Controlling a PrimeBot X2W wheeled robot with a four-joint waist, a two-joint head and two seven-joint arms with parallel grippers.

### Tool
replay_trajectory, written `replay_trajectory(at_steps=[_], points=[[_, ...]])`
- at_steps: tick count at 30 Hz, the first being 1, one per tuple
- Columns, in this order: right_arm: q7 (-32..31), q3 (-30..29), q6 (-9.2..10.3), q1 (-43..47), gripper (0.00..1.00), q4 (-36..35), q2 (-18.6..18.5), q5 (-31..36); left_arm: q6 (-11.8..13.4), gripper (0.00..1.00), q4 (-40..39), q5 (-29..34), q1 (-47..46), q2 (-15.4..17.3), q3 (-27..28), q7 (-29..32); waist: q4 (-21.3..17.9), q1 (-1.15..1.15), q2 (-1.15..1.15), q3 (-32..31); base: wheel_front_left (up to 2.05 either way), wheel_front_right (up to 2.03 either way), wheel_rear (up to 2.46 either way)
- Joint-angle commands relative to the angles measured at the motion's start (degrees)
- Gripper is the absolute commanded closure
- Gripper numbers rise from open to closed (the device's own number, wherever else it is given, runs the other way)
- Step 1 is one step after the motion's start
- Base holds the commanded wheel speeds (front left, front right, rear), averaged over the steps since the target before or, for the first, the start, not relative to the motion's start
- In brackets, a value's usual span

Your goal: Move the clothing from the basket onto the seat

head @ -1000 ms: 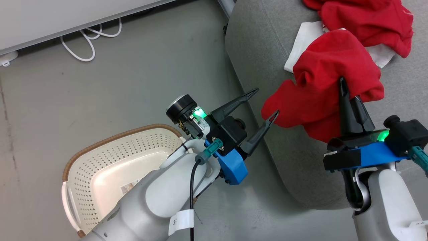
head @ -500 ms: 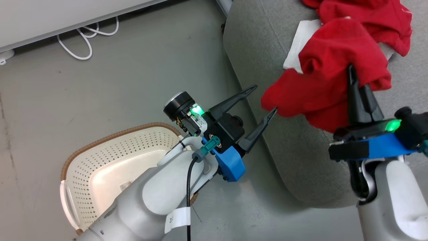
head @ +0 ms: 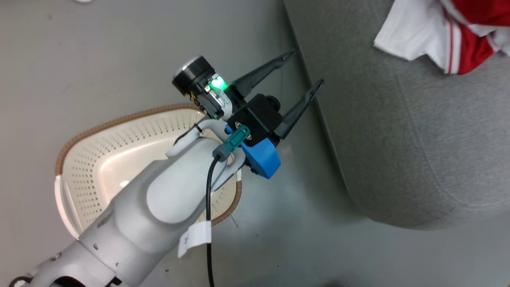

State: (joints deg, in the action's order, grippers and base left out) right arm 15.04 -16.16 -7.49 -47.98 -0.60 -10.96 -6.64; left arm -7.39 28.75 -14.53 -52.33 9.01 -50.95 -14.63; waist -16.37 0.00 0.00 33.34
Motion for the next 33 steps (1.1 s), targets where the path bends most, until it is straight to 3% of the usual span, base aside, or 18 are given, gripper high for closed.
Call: replay_trajectory(at_steps=[1,7,13,21,25,26,27,28,33], points=[[0.2,-1.0,-0.01,-1.4,1.00,-0.2,-0.6,-0.4,0.0,0.00,-0.3,0.3,-1.1,0.6,0.2,0.2,1.3,0.00,0.00,4.0,0.00,0.00,0.00],[0.2,-11.7,-0.01,-7.1,1.00,3.3,-8.9,-0.5,0.4,0.00,-2.6,1.3,-4.3,1.9,0.2,1.2,2.1,0.00,0.00,10.6,0.00,0.00,0.00],[0.2,-13.9,-0.01,-5.3,1.00,13.1,-11.7,0.7,0.4,0.00,-4.0,1.7,-5.5,2.7,-0.3,1.7,2.0,0.00,0.00,13.8,0.00,0.00,0.00],[0.2,-16.0,0.00,-3.8,1.00,26.4,-8.7,3.1,0.5,0.00,-4.9,1.4,-5.7,3.5,-0.7,1.9,2.5,0.00,0.00,15.4,0.00,0.00,0.00],[0.2,-15.5,-0.01,-2.9,1.00,29.0,-7.2,3.9,0.9,0.00,-4.9,1.1,-5.7,3.7,-0.8,1.9,2.5,0.00,0.00,15.3,0.00,0.00,0.00],[0.2,-15.8,0.00,-2.7,0.96,28.8,-6.8,3.8,0.8,0.00,-4.9,1.1,-5.7,3.7,-0.9,1.9,2.4,0.00,0.00,15.1,0.00,0.00,0.00],[0.2,-16.2,-0.01,-2.3,0.33,28.5,-6.5,3.7,0.9,0.00,-4.8,1.0,-5.7,3.7,-0.9,1.8,2.4,0.00,0.00,14.9,0.00,0.00,0.00],[0.2,-16.4,0.00,-1.7,0.00,28.1,-6.2,3.8,1.0,0.00,-4.7,1.0,-5.6,3.6,-0.9,1.7,2.5,0.00,0.00,14.5,0.00,0.00,0.00],[0.2,-16.9,0.00,3.2,0.00,24.8,-4.6,3.4,1.5,0.00,-3.8,0.2,-3.7,3.0,-0.8,0.7,2.3,0.00,0.00,11.0,0.00,0.00,0.00]])
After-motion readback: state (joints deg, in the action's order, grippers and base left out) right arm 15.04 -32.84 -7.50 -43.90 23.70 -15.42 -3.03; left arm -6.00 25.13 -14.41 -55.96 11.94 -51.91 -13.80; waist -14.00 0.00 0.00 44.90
